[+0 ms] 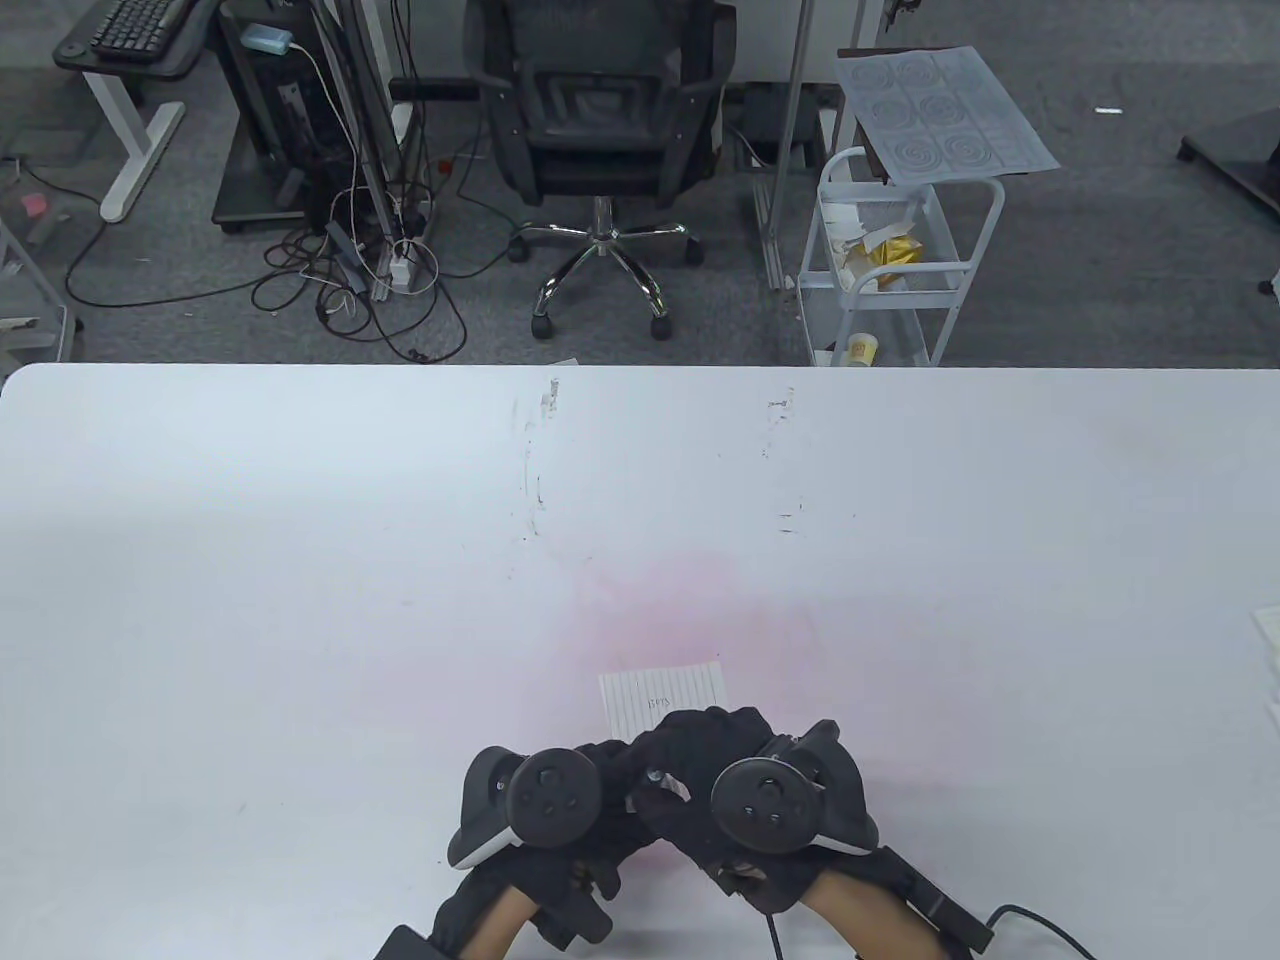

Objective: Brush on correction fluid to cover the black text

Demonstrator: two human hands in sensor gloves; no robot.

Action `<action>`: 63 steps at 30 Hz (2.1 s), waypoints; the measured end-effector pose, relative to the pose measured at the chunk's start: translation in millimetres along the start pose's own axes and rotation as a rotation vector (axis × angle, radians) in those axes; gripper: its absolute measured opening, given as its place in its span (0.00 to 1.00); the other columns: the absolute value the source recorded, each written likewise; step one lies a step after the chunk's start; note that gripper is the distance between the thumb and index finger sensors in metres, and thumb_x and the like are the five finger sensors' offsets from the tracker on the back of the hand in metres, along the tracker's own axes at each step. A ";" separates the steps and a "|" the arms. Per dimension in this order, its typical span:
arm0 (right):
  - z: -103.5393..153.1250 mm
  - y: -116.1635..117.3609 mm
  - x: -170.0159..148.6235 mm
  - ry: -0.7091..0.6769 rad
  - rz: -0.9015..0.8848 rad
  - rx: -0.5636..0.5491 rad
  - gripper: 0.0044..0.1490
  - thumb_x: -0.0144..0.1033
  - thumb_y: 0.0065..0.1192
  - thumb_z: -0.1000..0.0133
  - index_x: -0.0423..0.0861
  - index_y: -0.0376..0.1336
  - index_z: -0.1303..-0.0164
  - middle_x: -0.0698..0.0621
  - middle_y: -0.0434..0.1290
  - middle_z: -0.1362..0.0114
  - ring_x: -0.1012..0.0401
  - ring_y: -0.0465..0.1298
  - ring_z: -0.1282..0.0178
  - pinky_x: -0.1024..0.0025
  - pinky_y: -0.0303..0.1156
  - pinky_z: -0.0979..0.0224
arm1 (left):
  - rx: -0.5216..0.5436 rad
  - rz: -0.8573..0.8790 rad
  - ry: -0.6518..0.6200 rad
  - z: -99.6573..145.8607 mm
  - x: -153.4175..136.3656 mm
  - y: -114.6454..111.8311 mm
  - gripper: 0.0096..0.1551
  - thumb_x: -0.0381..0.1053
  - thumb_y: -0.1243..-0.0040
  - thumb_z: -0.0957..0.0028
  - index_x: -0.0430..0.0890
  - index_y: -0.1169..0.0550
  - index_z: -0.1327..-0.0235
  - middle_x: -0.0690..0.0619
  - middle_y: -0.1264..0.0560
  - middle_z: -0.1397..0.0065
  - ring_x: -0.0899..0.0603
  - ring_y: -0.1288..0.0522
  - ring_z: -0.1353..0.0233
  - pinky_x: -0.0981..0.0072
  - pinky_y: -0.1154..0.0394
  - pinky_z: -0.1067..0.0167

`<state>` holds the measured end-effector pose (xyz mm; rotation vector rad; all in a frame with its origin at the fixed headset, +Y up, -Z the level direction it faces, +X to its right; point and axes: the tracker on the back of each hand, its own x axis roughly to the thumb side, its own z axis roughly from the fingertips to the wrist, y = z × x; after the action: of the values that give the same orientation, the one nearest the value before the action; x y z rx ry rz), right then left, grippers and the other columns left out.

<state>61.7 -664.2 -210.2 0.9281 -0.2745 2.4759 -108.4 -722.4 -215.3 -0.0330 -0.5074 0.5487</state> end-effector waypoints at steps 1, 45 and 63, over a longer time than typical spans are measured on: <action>0.1 -0.8 1.0 -0.008 0.001 0.008 0.30 0.48 0.75 0.59 0.48 0.72 0.49 0.47 0.77 0.44 0.50 0.84 0.53 0.46 0.75 0.43 | 0.003 0.003 0.003 0.0 -0.2 0.0 0.34 0.62 0.25 0.66 0.48 0.15 0.48 0.45 0.13 0.47 0.47 0.11 0.57 0.54 0.18 0.48; 5.5 -26.1 -8.8 0.131 -0.055 -0.052 0.29 0.49 0.75 0.59 0.51 0.73 0.49 0.49 0.77 0.44 0.51 0.84 0.54 0.48 0.75 0.43 | -0.060 -0.089 0.075 -1.3 -12.6 1.3 0.34 0.63 0.22 0.68 0.52 0.15 0.48 0.49 0.14 0.46 0.47 0.13 0.55 0.54 0.19 0.46; 14.5 -28.3 -73.3 0.311 -0.313 -0.367 0.29 0.49 0.75 0.59 0.51 0.73 0.49 0.49 0.77 0.45 0.51 0.84 0.54 0.48 0.75 0.44 | 0.166 -0.105 0.315 -11.1 -65.7 37.2 0.34 0.62 0.21 0.69 0.51 0.15 0.48 0.49 0.12 0.47 0.46 0.11 0.54 0.52 0.17 0.47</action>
<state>132.1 -671.4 -247.3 0.3930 -0.4231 2.1411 -169.6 -722.7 -260.8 0.0649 -0.1542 0.4701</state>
